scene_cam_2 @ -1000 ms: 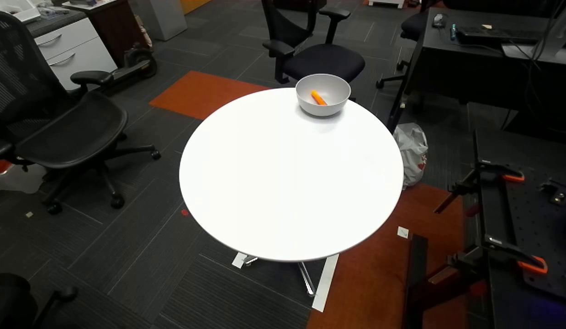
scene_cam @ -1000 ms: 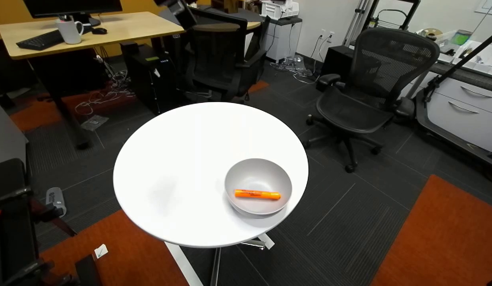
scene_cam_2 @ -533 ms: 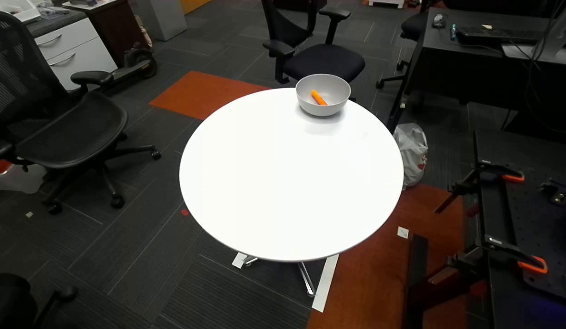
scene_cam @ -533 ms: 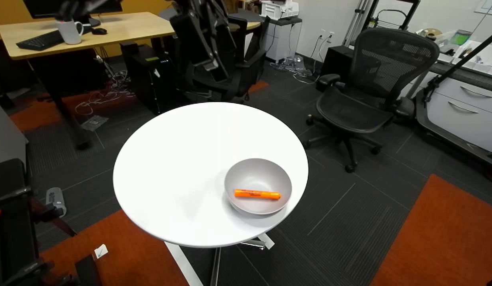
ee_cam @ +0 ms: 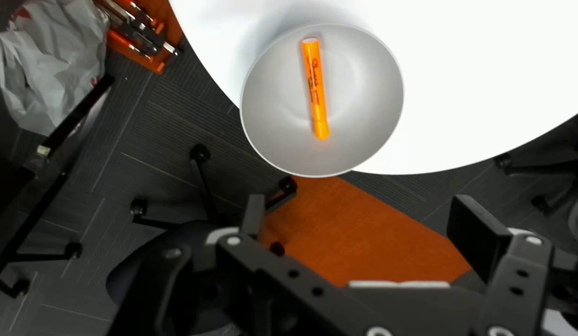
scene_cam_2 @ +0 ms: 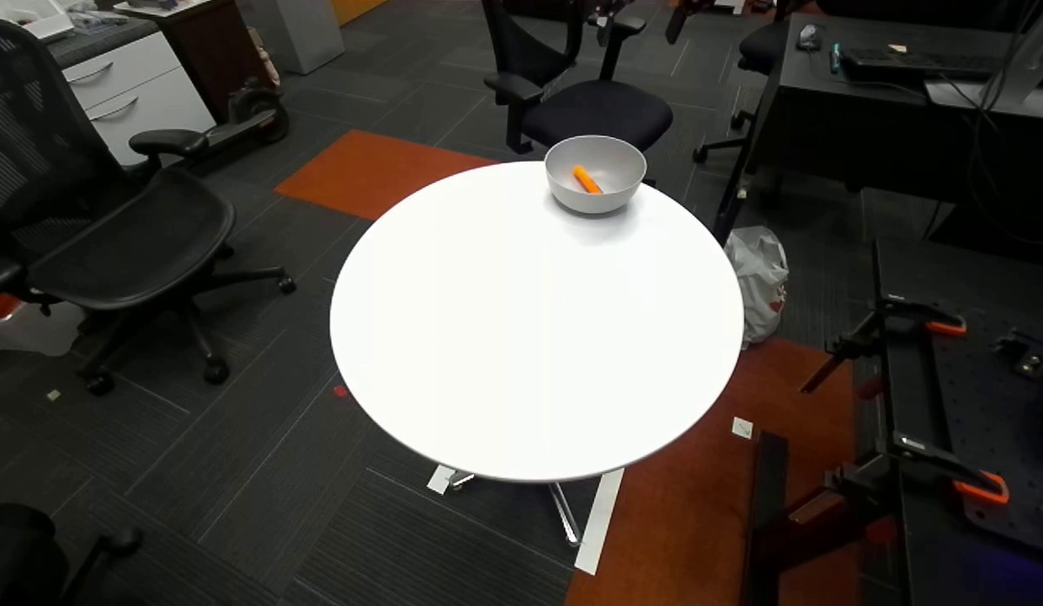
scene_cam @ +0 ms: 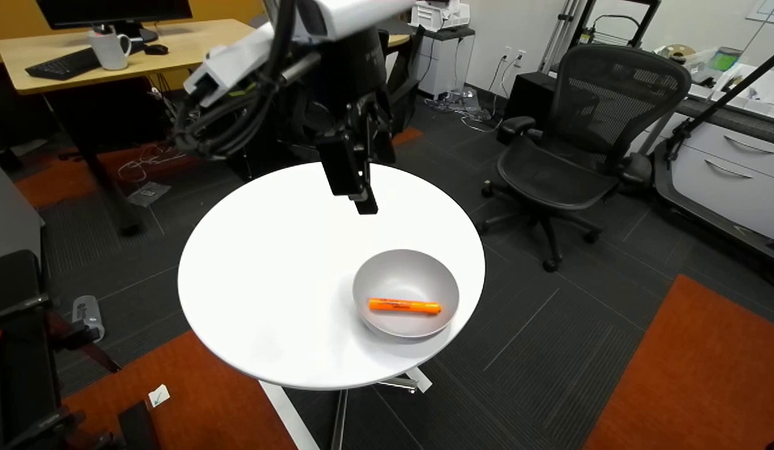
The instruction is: Put the orange marker in the bowl on the table
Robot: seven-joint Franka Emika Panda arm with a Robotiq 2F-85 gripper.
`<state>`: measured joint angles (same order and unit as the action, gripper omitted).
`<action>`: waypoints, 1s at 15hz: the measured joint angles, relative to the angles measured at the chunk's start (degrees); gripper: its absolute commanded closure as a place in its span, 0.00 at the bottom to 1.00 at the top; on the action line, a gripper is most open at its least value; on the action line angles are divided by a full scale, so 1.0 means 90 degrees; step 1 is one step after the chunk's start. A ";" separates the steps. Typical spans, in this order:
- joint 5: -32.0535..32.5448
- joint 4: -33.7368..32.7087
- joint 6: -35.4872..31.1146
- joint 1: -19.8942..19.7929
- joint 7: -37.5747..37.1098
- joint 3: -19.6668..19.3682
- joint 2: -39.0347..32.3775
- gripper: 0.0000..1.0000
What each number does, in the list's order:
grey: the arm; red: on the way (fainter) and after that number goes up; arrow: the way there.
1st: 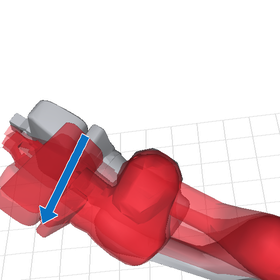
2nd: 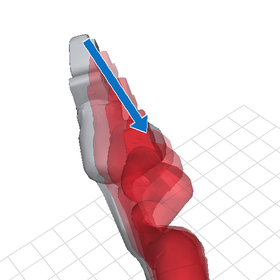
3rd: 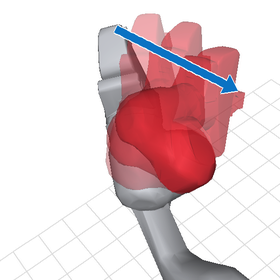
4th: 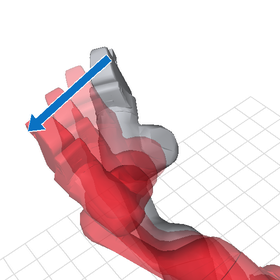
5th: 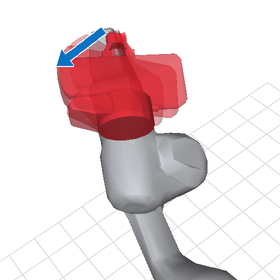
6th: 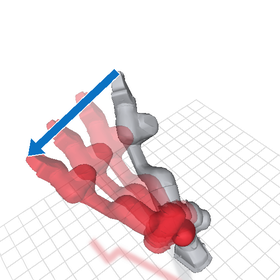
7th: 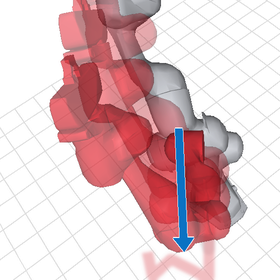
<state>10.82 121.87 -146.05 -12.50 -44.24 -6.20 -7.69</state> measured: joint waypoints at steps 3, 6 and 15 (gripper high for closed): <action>-0.0640 -0.0258 0.0585 0.0099 0.0357 -0.0063 -0.0288 0.00; -0.1232 -0.0361 0.0845 0.0179 0.0878 -0.0109 -0.0362 0.00; -0.1310 -0.0376 0.0844 0.0218 0.0917 -0.0192 -0.0412 0.00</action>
<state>-0.97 118.49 -138.46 -10.54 -35.99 -7.94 -11.40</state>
